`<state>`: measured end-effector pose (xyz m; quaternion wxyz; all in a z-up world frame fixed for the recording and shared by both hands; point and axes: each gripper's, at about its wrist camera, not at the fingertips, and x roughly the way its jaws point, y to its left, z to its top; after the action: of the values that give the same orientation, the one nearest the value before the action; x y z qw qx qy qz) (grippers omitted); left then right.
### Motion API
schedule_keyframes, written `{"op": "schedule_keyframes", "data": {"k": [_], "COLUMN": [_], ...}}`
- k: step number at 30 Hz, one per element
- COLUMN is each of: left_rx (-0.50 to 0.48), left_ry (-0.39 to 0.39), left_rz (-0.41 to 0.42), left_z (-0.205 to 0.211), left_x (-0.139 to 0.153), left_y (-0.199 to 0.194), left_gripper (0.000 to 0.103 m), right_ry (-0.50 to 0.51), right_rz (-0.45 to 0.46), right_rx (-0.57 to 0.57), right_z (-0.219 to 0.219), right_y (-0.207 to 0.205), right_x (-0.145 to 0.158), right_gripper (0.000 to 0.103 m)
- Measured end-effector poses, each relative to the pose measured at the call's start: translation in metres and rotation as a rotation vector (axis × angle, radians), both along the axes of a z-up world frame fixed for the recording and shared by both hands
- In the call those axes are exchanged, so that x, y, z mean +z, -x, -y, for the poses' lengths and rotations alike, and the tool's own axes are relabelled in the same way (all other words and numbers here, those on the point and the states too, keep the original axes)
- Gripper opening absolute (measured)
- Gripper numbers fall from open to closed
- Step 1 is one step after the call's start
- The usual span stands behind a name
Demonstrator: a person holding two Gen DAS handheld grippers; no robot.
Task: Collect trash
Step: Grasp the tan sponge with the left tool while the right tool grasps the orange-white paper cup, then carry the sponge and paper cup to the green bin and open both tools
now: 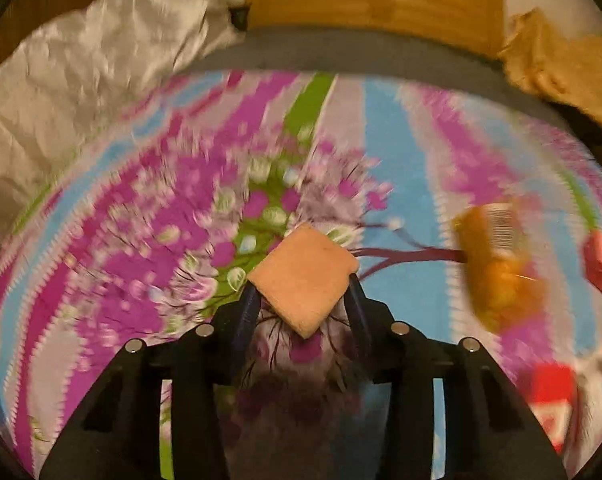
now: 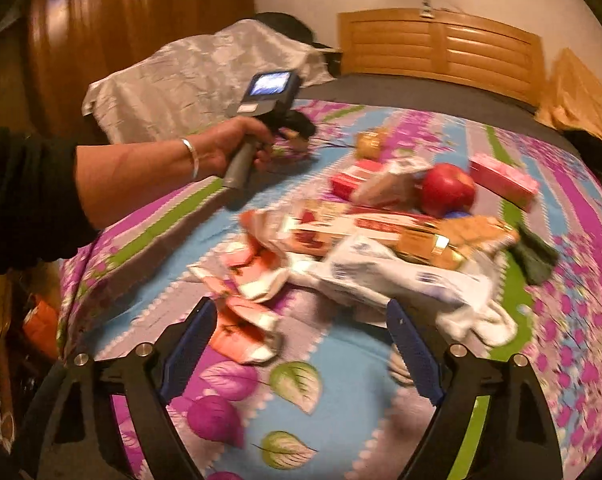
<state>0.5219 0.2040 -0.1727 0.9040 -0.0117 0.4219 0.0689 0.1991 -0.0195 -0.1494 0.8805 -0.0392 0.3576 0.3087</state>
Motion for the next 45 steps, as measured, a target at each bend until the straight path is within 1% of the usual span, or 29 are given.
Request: {"op": "schedule_keyframes", "data": {"k": [2, 3, 4, 7, 8, 9, 10, 11, 12, 13, 16, 19, 21, 23, 26, 30, 33, 34, 36, 39, 40, 41, 42, 43, 45], "left_rx": [-0.028, -0.036, -0.041, -0.049, -0.047, -0.045, -0.036, -0.026, -0.009, 0.000, 0.032, 0.026, 0.002, -0.046, -0.152, -0.328, -0.456, -0.518, -0.616, -0.808, -0.853, -0.902, -0.950, -1.018, -1.136], "left_ry": [-0.012, -0.013, -0.010, 0.038, 0.052, 0.066, 0.085, 0.097, 0.110, 0.117, 0.104, 0.105, 0.096, 0.080, 0.061, 0.053, 0.071, 0.079, 0.094, 0.131, 0.139, 0.147, 0.158, 0.174, 0.175], "left_rz": [0.090, 0.111, 0.137, 0.152, 0.147, 0.141, 0.129, 0.121, 0.114, 0.112, 0.118, 0.111, 0.102, 0.103, 0.103, 0.110, 0.102, 0.100, 0.097, 0.089, 0.084, 0.075, 0.064, 0.048, 0.027], "left_z": [0.000, 0.000, -0.001, -0.009, -0.011, -0.014, -0.018, -0.022, -0.025, -0.027, -0.027, -0.017, -0.005, 0.018, 0.065, 0.138, 0.191, 0.218, 0.259, 0.341, 0.361, 0.385, 0.408, 0.437, 0.495], "left_x": [0.031, 0.039, 0.051, 0.071, 0.075, 0.075, 0.076, 0.077, 0.079, 0.079, 0.088, 0.095, 0.099, 0.106, 0.119, 0.133, 0.135, 0.136, 0.136, 0.137, 0.137, 0.136, 0.136, 0.135, 0.133], "left_y": [0.042, 0.053, 0.073, 0.131, 0.148, 0.160, 0.176, 0.188, 0.203, 0.210, 0.236, 0.256, 0.267, 0.281, 0.299, 0.317, 0.328, 0.334, 0.343, 0.362, 0.367, 0.373, 0.379, 0.387, 0.406], "left_gripper": [0.040, 0.039, 0.039, 0.039, 0.039, 0.039, 0.039, 0.039, 0.039, 0.039, 0.039, 0.039, 0.039, 0.039, 0.039, 0.039, 0.039, 0.039, 0.039, 0.039, 0.039, 0.039, 0.039, 0.039, 0.039], "right_ry": [0.000, 0.007, 0.020, 0.037, 0.050, 0.069, 0.087, 0.126, 0.163, 0.177, 0.130, 0.092, 0.067, 0.041, 0.012, -0.005, 0.012, 0.014, 0.027, 0.035, 0.040, 0.047, 0.049, 0.046, 0.046], "right_rz": [-0.006, -0.007, 0.002, 0.001, 0.000, -0.001, -0.002, -0.001, -0.017, -0.028, -0.014, -0.016, -0.010, -0.009, -0.010, -0.012, -0.001, 0.001, 0.006, 0.006, 0.008, 0.011, 0.009, 0.006, -0.012], "right_rx": [0.052, 0.063, 0.066, 0.096, 0.111, 0.136, 0.159, 0.190, 0.218, 0.229, 0.225, 0.178, 0.118, 0.041, -0.096, -0.296, -0.499, -0.538, -0.677, -0.865, -0.914, -0.996, -1.053, -1.137, -1.242], "right_z": [-0.008, -0.011, -0.016, -0.026, -0.030, -0.036, -0.040, -0.047, -0.052, -0.054, -0.042, -0.023, -0.003, 0.022, 0.067, 0.135, 0.200, 0.214, 0.262, 0.325, 0.339, 0.364, 0.381, 0.406, 0.435], "right_y": [0.004, 0.005, 0.004, -0.005, -0.007, -0.011, -0.013, -0.016, -0.017, -0.017, -0.004, 0.016, 0.037, 0.056, 0.081, 0.112, 0.142, 0.149, 0.176, 0.220, 0.233, 0.253, 0.268, 0.289, 0.320], "right_x": [-0.002, -0.003, -0.005, -0.012, -0.016, -0.020, -0.024, -0.032, -0.040, -0.043, -0.032, -0.012, 0.007, 0.025, 0.053, 0.087, 0.112, 0.116, 0.129, 0.139, 0.140, 0.142, 0.144, 0.146, 0.145], "right_gripper": [0.087, 0.087, 0.087, 0.087, 0.082, 0.076, 0.072, 0.060, 0.030, 0.021, 0.019, 0.019, 0.019, 0.019, 0.019, 0.019, 0.019, 0.019, 0.019, 0.019, 0.019, 0.019, 0.019, 0.019, 0.019]}}
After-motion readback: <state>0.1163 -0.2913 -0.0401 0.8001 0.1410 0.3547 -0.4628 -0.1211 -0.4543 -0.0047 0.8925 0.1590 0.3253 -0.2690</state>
